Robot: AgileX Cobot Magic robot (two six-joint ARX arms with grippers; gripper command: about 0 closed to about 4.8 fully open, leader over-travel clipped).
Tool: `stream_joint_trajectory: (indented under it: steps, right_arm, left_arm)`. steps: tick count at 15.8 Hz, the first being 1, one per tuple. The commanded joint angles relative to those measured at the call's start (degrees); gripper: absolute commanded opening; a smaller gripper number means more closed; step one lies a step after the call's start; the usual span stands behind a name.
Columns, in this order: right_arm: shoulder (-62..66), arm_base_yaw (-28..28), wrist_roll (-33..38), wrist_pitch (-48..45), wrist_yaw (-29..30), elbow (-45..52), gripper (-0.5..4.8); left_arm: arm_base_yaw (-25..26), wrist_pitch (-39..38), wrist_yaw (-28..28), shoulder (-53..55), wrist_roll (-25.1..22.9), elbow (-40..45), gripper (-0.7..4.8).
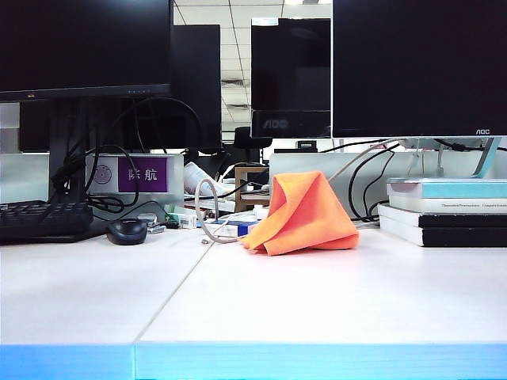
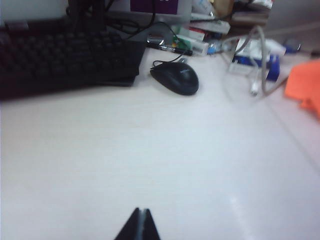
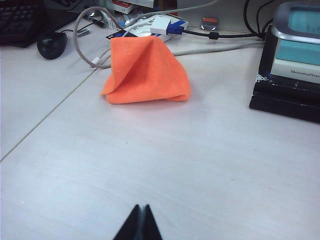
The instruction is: Wipe the table from back to front using the rag.
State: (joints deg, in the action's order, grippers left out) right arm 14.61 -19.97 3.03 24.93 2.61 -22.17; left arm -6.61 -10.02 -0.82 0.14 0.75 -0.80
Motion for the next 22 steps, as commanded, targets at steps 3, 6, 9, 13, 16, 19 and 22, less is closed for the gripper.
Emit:
stream_joint_trajectory:
  steps: [3, 6, 9, 13, 16, 19, 22]
  right_arm:
    - [0.07, -0.07, 0.09, -0.74, -0.11, -0.15, 0.0]
    - [0.04, -0.07, 0.11, -0.74, -0.11, -0.15, 0.0]
    - [0.04, -0.07, 0.11, -0.74, -0.13, -0.15, 0.0]
    - [-3.41, 1.49, -0.24, -6.38, -3.72, 5.2, 0.0]
    - [-11.3, 9.09, -0.26, -12.35, -8.72, 14.29, 0.0]
    - [-14.49, 13.49, -0.31, -13.66, -7.48, 19.74, 0.0]
    - [-14.49, 13.7, -0.39, -14.25, -7.41, 21.51, 0.0]
  left_arm:
    - [-0.04, -0.61, -0.66, -0.11, -4.63, 0.33, -0.06]
    - [-0.07, -0.61, 0.46, -0.11, -4.63, 0.33, -0.06]
    - [-0.07, -0.61, 0.46, -0.11, -4.63, 0.33, -0.06]
    - [-0.07, -0.61, 0.46, -0.11, -4.63, 0.33, -0.06]
    - [-0.07, -0.59, 0.61, -0.11, -4.63, 0.33, -0.06]
    - [-0.07, -0.59, 0.63, -0.11, -4.63, 0.33, -0.06]
    - [-0.09, -0.59, 0.63, -0.11, -4.63, 0.33, -0.06]
